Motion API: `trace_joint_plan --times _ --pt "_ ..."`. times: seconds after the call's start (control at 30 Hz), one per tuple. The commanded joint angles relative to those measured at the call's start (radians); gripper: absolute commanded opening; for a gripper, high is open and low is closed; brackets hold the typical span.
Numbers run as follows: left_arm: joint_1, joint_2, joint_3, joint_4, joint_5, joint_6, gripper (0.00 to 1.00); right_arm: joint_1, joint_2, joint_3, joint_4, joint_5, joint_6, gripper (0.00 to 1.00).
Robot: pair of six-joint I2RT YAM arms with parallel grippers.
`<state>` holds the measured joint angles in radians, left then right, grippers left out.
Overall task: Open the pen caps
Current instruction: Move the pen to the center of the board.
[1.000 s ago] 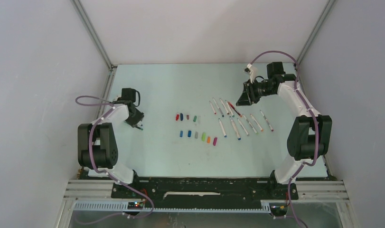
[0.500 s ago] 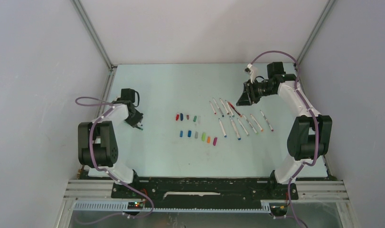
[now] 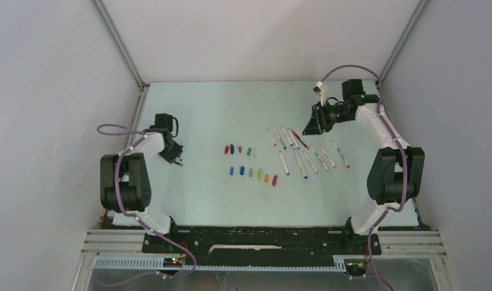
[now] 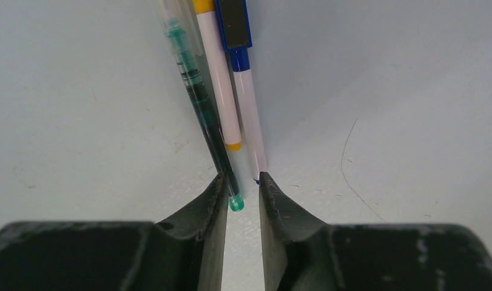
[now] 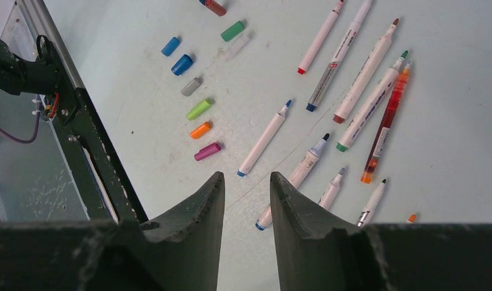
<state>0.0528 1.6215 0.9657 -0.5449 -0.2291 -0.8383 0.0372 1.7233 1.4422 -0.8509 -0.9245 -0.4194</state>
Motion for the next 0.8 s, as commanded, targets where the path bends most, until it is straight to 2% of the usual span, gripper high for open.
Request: trace_joint_plan --times 0.0,0.77 --pt "0.010 0.004 0.011 -0.014 -0.012 -0.013 0.27 -0.004 -0.012 0.000 0.001 -0.027 -0.015 0.36" --pt "0.011 -0.010 -0.003 -0.043 -0.047 -0.012 0.25 -0.007 -0.014 0.000 0.001 -0.028 -0.015 0.36"
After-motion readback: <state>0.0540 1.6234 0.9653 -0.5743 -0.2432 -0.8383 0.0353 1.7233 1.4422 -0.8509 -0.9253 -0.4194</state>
